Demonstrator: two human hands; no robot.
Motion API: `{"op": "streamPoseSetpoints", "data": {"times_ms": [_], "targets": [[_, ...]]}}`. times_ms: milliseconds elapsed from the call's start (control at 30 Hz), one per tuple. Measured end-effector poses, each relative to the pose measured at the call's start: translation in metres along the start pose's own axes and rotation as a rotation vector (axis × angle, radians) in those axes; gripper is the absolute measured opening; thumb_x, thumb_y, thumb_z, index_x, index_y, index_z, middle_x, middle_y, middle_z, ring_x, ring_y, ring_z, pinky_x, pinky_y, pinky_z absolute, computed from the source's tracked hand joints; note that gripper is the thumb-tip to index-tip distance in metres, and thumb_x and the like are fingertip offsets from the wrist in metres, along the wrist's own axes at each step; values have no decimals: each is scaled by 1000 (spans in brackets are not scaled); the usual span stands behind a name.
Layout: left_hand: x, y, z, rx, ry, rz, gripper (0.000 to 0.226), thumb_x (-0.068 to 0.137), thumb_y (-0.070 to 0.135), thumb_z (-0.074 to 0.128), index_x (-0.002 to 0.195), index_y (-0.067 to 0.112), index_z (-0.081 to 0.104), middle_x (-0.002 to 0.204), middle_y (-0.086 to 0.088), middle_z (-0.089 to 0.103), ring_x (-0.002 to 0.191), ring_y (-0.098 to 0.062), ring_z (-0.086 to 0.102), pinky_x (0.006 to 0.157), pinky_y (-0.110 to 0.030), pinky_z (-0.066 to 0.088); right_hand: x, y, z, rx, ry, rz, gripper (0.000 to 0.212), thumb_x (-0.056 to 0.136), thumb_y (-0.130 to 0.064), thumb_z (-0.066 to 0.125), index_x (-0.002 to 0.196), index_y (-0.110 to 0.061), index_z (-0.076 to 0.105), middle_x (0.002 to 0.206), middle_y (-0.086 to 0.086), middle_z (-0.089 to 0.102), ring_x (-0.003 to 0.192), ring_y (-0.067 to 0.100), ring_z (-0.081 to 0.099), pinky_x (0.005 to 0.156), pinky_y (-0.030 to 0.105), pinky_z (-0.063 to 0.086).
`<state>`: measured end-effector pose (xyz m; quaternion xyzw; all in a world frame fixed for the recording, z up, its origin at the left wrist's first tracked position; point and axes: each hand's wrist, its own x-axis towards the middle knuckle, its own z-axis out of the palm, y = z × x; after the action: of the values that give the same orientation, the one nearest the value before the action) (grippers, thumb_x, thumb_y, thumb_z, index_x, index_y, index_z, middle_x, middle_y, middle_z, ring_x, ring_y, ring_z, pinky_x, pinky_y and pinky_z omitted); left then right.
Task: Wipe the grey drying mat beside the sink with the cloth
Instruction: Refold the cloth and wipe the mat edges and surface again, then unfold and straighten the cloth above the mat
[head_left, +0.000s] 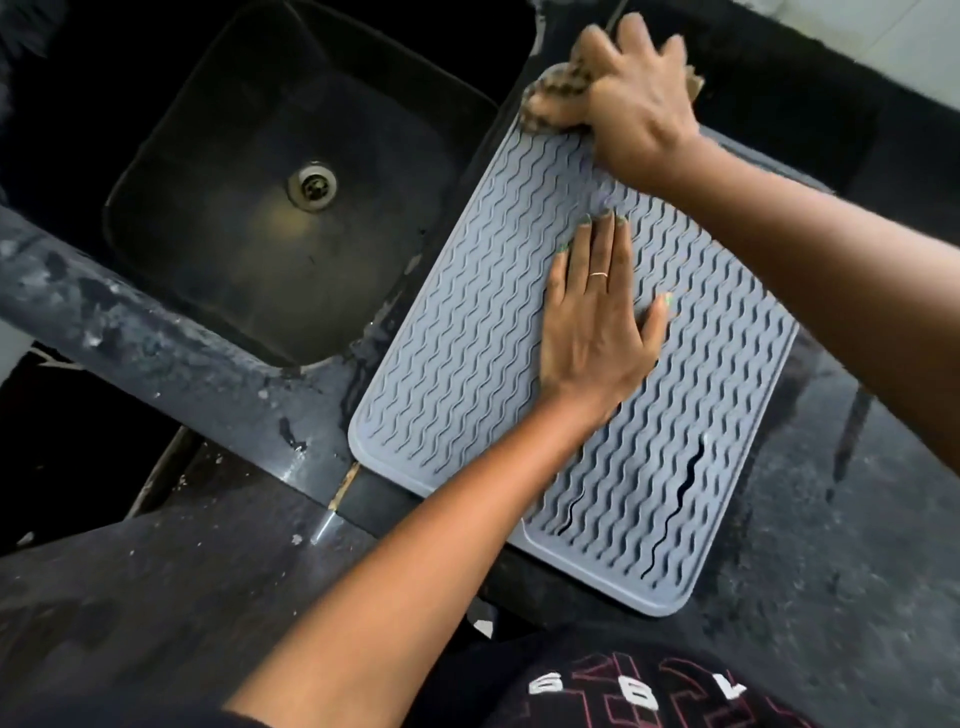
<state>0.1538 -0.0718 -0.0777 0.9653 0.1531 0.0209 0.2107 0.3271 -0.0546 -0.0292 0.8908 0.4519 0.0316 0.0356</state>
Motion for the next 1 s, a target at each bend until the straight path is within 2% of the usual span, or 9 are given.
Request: {"op": "streamPoseSetpoints", "data": {"times_ms": [167,300,467,567,633,700,767,900,1000], "targets": [[4,-2,13,20,42,31,76,94,54,28,152,8,11,161,-11,11,150,-24,9,121,-39,6,18,9,7,-11,35,196,38,99,-28,39,118,0,57,132,16,42,120,40,36,92,53,32],[3,0,11,-5,60,41,75,94,52,31,152,8,14,161,-10,14,149,-22,11,121,-37,5,26,13,-8,76,-83,224,27,88,-5,53,113,4,60,131,13,46,121,38,39,95,56,38],[3,2,5,-100,45,22,71,97,50,30,152,9,13,161,-8,12,150,-21,9,120,-36,0,1,0,-57,1053,-20,523,43,87,5,51,119,-17,65,106,-6,64,97,7,59,86,19,49],[2,3,-13,-374,56,16,52,99,35,33,144,9,39,150,-11,41,138,-23,37,120,-41,21,-48,-14,-74,1603,53,614,52,85,10,46,129,-16,57,113,6,64,98,19,59,95,32,47],[-4,3,-38,-803,89,-144,40,100,33,32,122,11,57,120,-10,64,99,-19,58,88,-37,47,-84,-21,-79,1790,54,626,54,87,9,41,134,-17,51,112,8,61,93,21,57,90,35,45],[-8,2,-67,-1222,46,-426,33,101,36,36,112,17,61,116,-4,66,91,-17,61,73,-29,44,-115,-31,-84,1816,89,658,56,87,9,39,136,-18,49,119,7,61,94,19,57,91,35,43],[-11,-9,-88,-1385,-57,-538,25,98,38,41,102,24,62,116,4,67,100,-19,66,80,-29,45,-140,-44,-88,1759,120,684,55,86,8,42,134,-18,51,129,6,60,106,21,58,99,36,42],[-33,-13,-124,-1435,-290,-351,38,94,54,41,112,29,64,114,13,69,102,-10,65,81,-31,53,-173,-74,-110,1600,126,635,50,85,4,50,126,-23,59,123,0,63,113,21,57,101,40,44],[-50,-8,-139,-1376,-217,-292,29,94,45,51,114,26,63,113,5,68,105,-14,64,69,-25,55,-188,-91,-125,1529,142,519,42,83,1,55,109,-29,68,115,-4,66,110,15,59,99,36,46]]}}
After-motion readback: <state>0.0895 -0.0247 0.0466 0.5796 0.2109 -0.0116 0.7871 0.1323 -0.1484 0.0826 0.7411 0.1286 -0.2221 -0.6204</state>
